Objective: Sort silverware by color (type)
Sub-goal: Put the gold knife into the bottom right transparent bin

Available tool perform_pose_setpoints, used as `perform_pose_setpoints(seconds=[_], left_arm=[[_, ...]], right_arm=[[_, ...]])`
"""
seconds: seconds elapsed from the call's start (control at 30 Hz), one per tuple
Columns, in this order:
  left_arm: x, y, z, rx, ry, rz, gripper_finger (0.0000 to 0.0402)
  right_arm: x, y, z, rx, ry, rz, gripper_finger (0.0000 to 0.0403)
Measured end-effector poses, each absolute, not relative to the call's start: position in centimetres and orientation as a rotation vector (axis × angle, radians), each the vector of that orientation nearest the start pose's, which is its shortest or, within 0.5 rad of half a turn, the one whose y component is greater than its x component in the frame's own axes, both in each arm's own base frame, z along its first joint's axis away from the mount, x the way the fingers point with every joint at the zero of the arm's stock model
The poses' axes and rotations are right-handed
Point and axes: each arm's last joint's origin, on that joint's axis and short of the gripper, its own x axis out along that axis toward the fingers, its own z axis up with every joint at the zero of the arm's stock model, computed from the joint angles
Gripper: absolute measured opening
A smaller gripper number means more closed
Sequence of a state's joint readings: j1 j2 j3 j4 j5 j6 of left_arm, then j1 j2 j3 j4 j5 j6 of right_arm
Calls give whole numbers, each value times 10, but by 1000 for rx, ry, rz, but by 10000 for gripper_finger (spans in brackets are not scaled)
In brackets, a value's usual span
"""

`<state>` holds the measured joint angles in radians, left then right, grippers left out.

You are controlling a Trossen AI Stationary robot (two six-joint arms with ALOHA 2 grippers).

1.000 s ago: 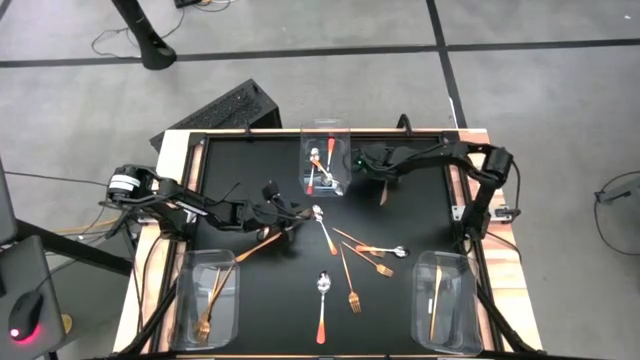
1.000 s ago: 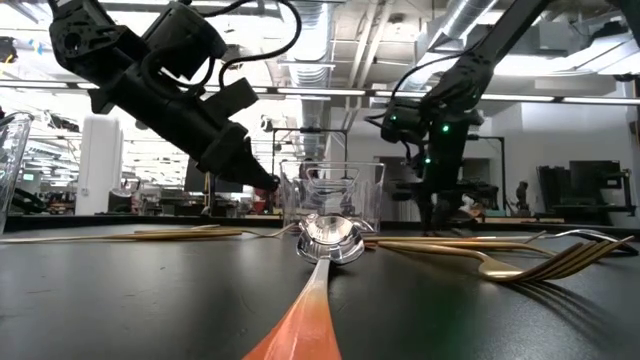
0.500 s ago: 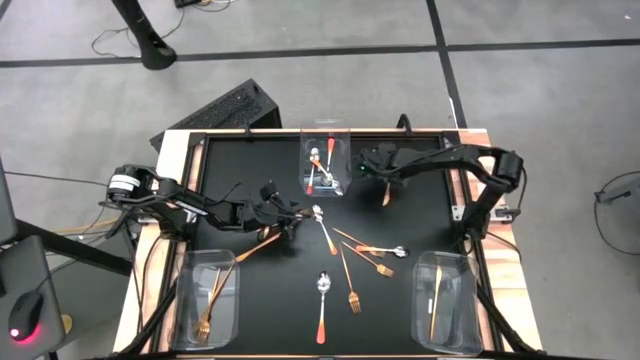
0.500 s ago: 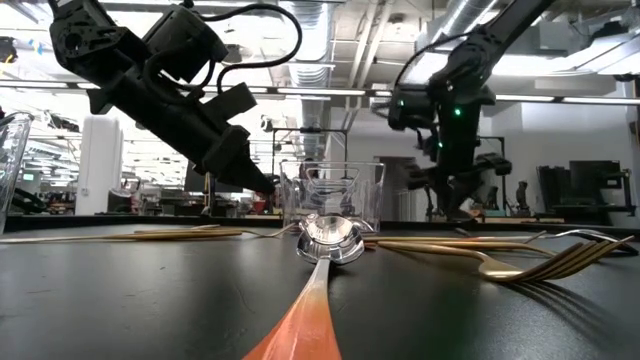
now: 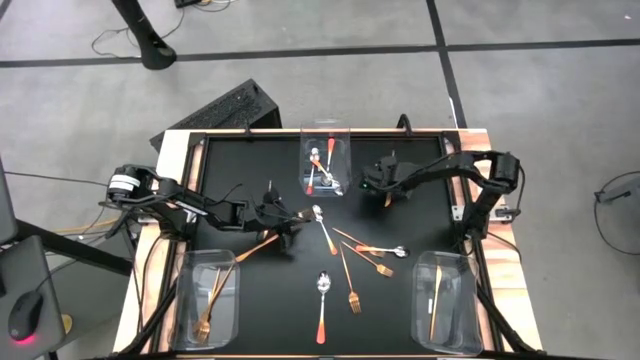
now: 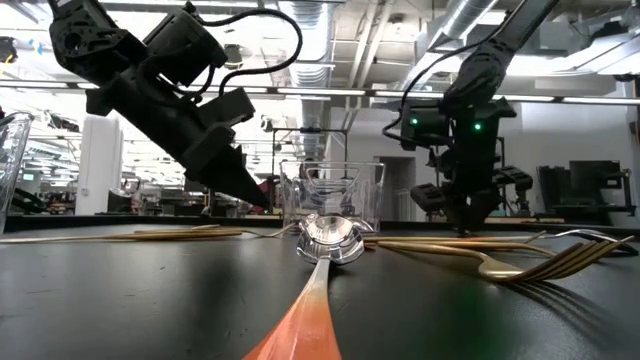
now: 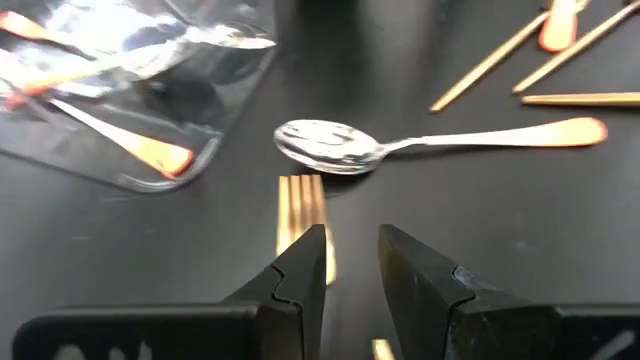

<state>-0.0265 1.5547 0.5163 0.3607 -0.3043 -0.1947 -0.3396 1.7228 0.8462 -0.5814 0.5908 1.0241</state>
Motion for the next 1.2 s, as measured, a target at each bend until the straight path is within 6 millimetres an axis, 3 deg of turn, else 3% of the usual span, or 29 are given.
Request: perform_pose_setpoints(seconds=[0.33, 0.63, 0.77, 0.97, 1.2], left_arm=[[266, 0, 126, -233, 629, 339, 85], [266, 0, 127, -220, 630, 338, 85], [266, 1, 127, -196, 633, 336, 85], [266, 1, 127, -177, 635, 330, 85], [266, 1, 127, -153, 632, 345, 85]], right_arm=[[253, -91, 120, 584, 960, -1373, 107], [257, -80, 119, 570, 1032, -1268, 20], [259, -74, 119, 574, 1049, -1233, 9], [258, -58, 133, 588, 1035, -1166, 5], [251, -43, 165, 595, 923, -1110, 4]])
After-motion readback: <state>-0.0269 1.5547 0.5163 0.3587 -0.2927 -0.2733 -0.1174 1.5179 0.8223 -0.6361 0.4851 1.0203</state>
